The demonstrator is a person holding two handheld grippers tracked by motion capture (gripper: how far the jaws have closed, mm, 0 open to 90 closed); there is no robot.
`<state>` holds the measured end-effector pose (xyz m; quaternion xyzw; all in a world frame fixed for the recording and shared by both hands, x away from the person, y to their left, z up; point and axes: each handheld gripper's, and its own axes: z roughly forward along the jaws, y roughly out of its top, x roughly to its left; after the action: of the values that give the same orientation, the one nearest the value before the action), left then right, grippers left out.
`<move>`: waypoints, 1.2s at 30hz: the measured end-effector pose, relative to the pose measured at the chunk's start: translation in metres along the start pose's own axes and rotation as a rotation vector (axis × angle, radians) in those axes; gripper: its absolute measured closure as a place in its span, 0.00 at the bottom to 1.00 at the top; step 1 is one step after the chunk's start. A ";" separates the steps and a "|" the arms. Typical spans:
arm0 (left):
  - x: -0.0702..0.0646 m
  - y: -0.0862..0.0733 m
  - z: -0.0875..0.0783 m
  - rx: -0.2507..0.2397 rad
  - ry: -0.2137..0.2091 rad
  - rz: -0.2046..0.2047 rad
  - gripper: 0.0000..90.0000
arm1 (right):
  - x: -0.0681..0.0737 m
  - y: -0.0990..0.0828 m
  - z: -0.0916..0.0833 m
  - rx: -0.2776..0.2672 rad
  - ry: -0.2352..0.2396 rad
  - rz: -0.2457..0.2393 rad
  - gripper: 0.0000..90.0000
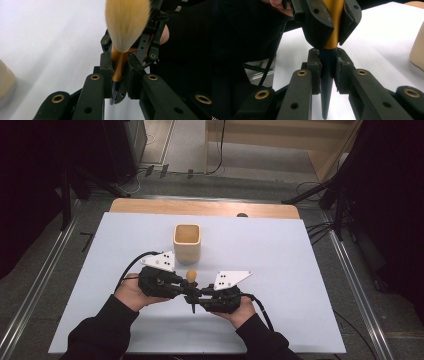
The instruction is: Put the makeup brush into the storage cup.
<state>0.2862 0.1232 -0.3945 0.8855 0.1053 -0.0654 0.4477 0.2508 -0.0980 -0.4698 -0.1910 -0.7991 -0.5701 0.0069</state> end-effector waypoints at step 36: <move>-0.001 -0.022 0.003 -0.269 0.008 -0.089 0.75 | -0.001 0.004 -0.005 -0.042 0.000 0.008 0.87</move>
<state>0.2798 0.1330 -0.4130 0.8121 0.1542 -0.0670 0.5588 0.2515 -0.1020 -0.4649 -0.1942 -0.7862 -0.5867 0.0054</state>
